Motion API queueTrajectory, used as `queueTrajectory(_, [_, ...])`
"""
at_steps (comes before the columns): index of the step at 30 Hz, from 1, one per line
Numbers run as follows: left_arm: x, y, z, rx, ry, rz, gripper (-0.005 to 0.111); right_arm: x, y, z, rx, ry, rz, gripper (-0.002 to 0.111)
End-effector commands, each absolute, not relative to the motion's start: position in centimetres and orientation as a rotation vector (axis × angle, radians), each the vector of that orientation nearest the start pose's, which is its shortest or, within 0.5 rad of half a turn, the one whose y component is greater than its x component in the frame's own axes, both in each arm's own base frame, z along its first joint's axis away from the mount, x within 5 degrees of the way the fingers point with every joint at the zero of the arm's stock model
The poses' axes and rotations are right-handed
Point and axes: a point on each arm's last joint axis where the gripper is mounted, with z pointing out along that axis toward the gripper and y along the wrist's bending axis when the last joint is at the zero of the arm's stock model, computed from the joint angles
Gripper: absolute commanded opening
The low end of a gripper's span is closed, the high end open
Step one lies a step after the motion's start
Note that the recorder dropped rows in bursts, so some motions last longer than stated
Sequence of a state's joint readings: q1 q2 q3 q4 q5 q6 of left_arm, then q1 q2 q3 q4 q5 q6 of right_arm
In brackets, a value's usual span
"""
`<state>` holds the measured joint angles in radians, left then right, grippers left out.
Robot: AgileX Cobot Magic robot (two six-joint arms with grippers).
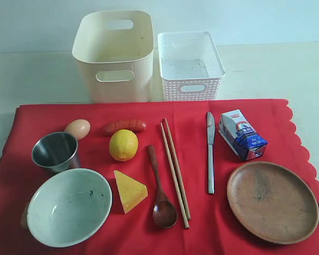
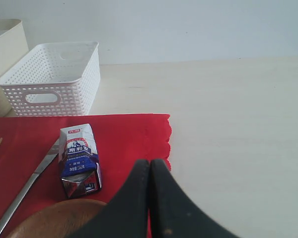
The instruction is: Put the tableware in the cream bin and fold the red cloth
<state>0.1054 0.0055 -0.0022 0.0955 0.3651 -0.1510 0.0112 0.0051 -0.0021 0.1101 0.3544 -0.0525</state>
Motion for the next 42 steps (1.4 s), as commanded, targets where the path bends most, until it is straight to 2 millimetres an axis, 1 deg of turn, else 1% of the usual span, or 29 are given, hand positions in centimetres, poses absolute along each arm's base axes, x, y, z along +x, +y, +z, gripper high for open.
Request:
queueTrajectory(1, [5.3, 0.9, 18.1, -0.186, 1.828, 0.057, 0.075, 5.3, 0.4, 18.2, 0.009, 1.825, 0.074, 0.0])
queueTrajectory(9, [5.3, 0.9, 18.1, -0.186, 1.828, 0.057, 0.075, 5.4, 0.4, 18.4, 0.01, 1.814, 0.073, 0.0])
queueTrajectory(17, [5.3, 0.9, 18.1, -0.186, 1.828, 0.057, 0.075, 5.8, 0.4, 18.2, 0.013, 1.851, 0.072, 0.0])
queueTrajectory(19, [5.3, 0.9, 18.1, -0.186, 1.828, 0.057, 0.075, 5.9, 0.4, 18.5, 0.013, 1.858, 0.072, 0.0])
queueTrajectory(33, [5.3, 0.9, 18.1, -0.186, 1.828, 0.057, 0.075, 7.1, 0.4, 20.9, 0.015, 1.9, 0.071, 0.0])
queueTrajectory(42, [5.3, 0.9, 18.1, -0.186, 1.828, 0.057, 0.075, 8.5, 0.4, 23.6, 0.016, 1.915, 0.071, 0.0])
